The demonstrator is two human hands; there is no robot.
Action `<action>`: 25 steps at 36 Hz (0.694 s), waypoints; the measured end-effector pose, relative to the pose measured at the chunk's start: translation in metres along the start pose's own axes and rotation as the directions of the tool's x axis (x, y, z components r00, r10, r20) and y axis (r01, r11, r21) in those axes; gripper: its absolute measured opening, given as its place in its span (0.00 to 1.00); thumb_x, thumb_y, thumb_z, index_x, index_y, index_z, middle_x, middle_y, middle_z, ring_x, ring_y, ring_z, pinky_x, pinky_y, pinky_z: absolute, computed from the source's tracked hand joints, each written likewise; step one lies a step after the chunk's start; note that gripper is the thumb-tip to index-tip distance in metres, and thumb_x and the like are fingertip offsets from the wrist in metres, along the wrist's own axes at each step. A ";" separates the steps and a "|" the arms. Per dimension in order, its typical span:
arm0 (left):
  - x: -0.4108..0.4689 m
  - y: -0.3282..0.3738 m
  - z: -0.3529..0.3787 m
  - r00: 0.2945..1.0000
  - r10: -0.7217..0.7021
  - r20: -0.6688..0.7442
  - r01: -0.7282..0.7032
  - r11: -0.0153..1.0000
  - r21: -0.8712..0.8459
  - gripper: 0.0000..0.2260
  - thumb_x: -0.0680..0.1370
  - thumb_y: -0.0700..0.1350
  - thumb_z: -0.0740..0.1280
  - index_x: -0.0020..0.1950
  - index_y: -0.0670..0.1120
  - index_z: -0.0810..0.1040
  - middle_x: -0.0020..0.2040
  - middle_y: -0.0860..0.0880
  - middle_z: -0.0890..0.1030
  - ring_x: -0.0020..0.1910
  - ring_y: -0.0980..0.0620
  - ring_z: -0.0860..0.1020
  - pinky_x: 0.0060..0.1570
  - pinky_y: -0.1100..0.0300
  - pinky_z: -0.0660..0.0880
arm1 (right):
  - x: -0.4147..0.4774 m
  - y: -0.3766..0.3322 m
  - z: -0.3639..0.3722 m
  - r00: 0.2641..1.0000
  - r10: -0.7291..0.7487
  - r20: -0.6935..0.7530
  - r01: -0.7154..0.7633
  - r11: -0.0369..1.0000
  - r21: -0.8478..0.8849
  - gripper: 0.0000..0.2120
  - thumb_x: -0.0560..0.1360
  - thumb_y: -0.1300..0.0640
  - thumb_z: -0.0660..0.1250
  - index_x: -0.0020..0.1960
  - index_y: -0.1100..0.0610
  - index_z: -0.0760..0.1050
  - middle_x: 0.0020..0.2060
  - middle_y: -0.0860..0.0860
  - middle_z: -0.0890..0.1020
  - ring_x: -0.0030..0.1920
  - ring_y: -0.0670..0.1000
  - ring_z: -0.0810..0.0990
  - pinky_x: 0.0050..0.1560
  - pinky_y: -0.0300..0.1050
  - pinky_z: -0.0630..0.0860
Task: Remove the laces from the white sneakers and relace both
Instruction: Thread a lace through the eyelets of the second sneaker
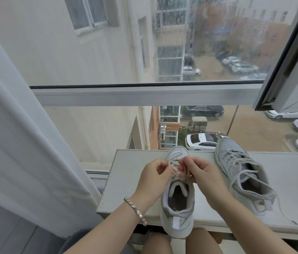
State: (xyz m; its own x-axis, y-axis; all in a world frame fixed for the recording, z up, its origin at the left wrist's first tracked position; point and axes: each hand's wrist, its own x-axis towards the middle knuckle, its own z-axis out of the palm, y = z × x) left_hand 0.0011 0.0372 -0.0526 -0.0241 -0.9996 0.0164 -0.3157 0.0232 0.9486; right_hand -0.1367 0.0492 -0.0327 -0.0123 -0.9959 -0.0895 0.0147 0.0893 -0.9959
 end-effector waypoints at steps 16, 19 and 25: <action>0.020 0.032 -0.010 0.942 0.269 0.202 -0.312 0.921 0.231 0.08 0.76 0.41 0.67 0.39 0.52 0.76 0.38 0.59 0.75 0.40 0.62 0.74 0.43 0.71 0.71 | 0.019 -0.012 -0.003 0.946 0.104 0.308 0.047 0.894 -0.445 0.06 0.74 0.63 0.65 0.42 0.62 0.80 0.27 0.51 0.68 0.24 0.42 0.62 0.27 0.30 0.60; 0.020 0.029 -0.012 0.965 0.219 0.148 -0.242 0.956 0.166 0.11 0.74 0.39 0.68 0.36 0.54 0.78 0.36 0.58 0.79 0.39 0.59 0.78 0.42 0.70 0.73 | 0.021 -0.008 -0.002 0.946 0.070 0.316 0.096 0.872 -0.479 0.08 0.73 0.59 0.69 0.40 0.64 0.79 0.28 0.52 0.66 0.27 0.45 0.62 0.30 0.36 0.61; 0.021 0.034 -0.019 0.997 0.044 0.066 -0.038 0.995 -0.089 0.09 0.69 0.37 0.74 0.41 0.50 0.80 0.38 0.52 0.83 0.36 0.58 0.81 0.39 0.68 0.77 | 0.021 -0.007 0.002 0.935 0.017 0.354 0.209 0.780 -0.590 0.16 0.72 0.54 0.70 0.33 0.65 0.72 0.34 0.56 0.67 0.33 0.48 0.64 0.34 0.41 0.61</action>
State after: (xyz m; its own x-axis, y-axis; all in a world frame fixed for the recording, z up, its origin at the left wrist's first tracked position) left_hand 0.0080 0.0168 -0.0144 -0.1002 -0.9943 0.0372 -0.2286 0.0594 0.9717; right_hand -0.1346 0.0278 -0.0278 0.3425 -0.9346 -0.0958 -0.5814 -0.1307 -0.8031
